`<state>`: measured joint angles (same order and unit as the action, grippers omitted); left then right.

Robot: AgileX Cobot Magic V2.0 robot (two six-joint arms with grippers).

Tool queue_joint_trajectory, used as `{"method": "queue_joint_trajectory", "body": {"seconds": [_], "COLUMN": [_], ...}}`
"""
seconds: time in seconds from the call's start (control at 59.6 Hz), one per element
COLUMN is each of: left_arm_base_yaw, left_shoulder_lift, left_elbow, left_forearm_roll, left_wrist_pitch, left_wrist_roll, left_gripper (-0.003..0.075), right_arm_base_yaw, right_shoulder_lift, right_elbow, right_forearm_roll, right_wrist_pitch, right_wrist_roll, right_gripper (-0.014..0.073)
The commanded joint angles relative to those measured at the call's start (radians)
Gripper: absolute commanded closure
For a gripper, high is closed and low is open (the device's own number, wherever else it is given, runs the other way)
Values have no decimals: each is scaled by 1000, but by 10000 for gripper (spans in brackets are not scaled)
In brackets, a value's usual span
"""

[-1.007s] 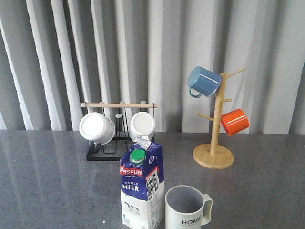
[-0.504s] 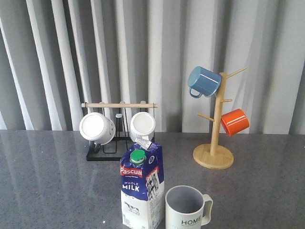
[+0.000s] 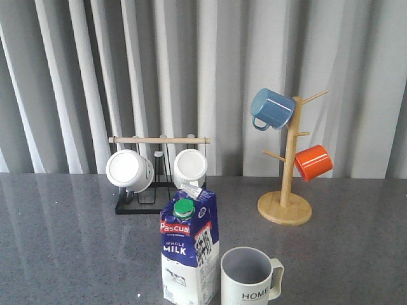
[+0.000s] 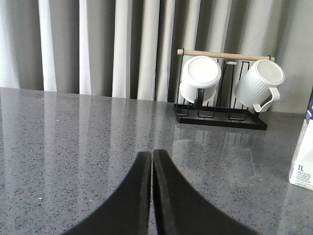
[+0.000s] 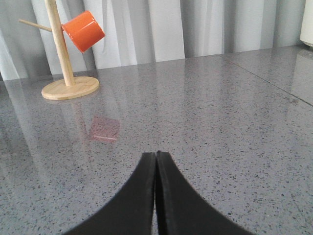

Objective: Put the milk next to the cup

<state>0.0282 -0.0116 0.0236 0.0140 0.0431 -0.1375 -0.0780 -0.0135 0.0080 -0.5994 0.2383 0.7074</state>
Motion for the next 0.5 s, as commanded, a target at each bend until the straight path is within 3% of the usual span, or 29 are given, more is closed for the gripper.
{"method": "queue_joint_trajectory", "body": {"seconds": [0.0,0.118,0.235,0.336,0.487], "left_arm_base_yaw": [0,0,0,0,0], "left_shoulder_lift": [-11,-11,-11,-11,-11], "left_elbow": [-28,-28,-28,-28,-28], "left_forearm_roll": [-2,-2,-2,-2,-2], "left_wrist_pitch": [-79,-79,-79,-79,-79], "left_wrist_roll": [-9,-9,-9,-9,-9], "left_gripper": [727,727,727,727,727], "right_arm_base_yaw": [-6,-6,-6,-6,-6], "right_shoulder_lift": [-12,-12,-12,-12,-12], "right_elbow": [-27,-2,27,29,29], "right_forearm_roll": [94,377,606,688,697], "right_wrist_pitch": [-41,-49,-37,-36,-36], "right_wrist_roll": [-128,-439,-622,-670,-671], "right_gripper": [598,598,598,598,598]}}
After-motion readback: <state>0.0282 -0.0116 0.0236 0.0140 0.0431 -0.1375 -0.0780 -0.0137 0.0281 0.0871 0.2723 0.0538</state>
